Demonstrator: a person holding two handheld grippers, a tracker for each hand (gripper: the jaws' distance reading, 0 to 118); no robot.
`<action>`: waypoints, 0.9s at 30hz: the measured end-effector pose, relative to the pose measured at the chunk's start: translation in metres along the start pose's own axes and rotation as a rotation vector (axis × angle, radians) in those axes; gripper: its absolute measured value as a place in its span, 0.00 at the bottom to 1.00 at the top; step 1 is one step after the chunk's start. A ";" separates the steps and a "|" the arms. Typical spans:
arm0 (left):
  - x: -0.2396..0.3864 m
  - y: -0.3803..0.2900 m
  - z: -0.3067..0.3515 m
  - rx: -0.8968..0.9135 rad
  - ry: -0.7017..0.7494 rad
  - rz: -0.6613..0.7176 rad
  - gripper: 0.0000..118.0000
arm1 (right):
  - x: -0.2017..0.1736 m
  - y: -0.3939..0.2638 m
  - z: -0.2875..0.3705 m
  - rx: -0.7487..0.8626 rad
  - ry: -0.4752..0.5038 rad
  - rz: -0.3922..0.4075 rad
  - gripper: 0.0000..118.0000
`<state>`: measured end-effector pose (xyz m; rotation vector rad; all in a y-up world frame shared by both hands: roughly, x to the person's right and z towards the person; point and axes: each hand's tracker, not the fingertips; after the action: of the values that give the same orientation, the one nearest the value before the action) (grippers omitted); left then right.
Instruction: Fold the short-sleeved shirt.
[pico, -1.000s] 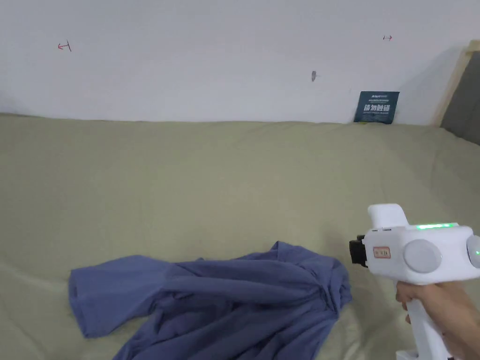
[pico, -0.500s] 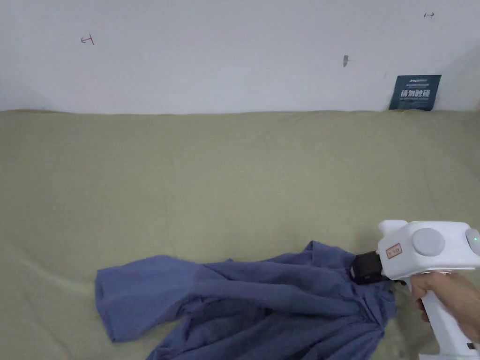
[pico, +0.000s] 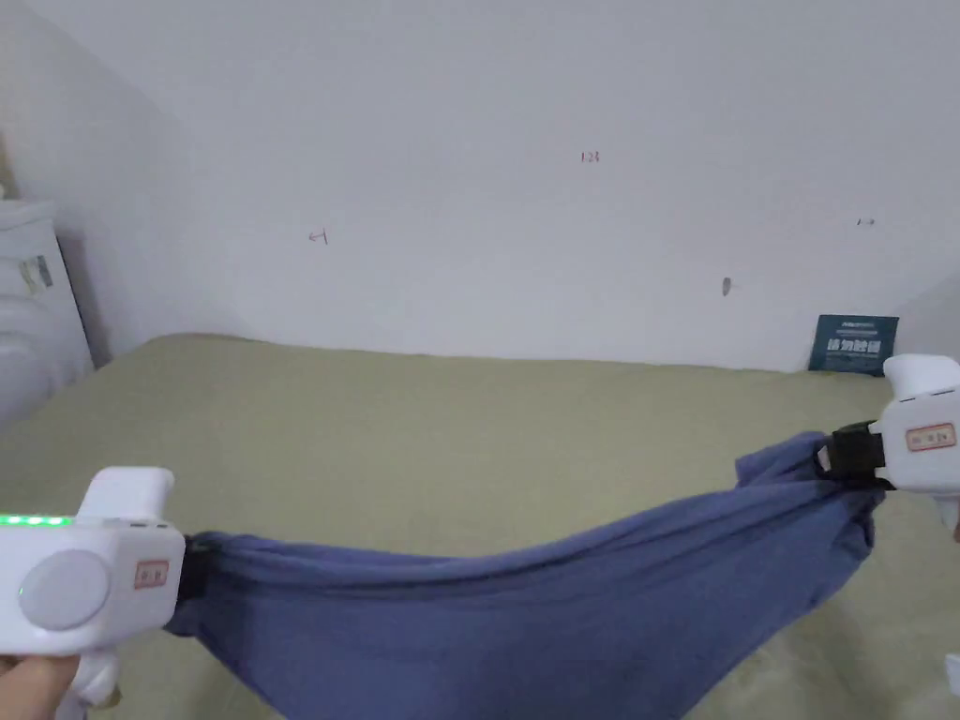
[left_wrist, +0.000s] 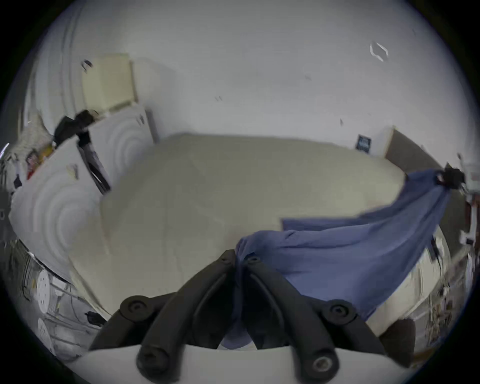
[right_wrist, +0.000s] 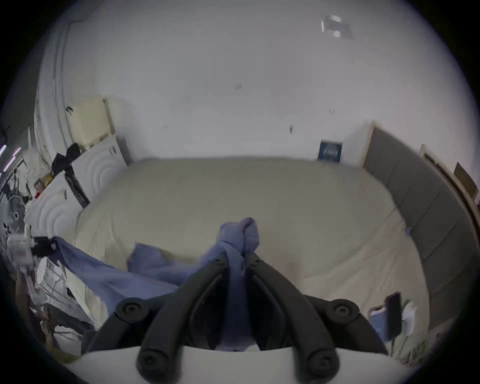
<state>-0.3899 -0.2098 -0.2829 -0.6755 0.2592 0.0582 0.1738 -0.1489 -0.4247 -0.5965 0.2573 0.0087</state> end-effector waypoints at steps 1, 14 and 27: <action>-0.005 0.013 0.009 0.026 0.008 0.026 0.02 | 0.003 0.007 0.017 0.023 -0.005 -0.001 0.09; 0.049 0.144 0.075 0.218 0.055 -0.042 0.02 | 0.012 0.064 0.107 0.229 -0.115 -0.012 0.09; 0.085 0.232 0.039 0.268 0.124 -0.083 0.02 | 0.020 0.135 0.056 0.282 -0.204 0.001 0.09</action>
<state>-0.3311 -0.0076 -0.4171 -0.4231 0.3508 -0.0969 0.1953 -0.0067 -0.4596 -0.3116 0.0581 0.0340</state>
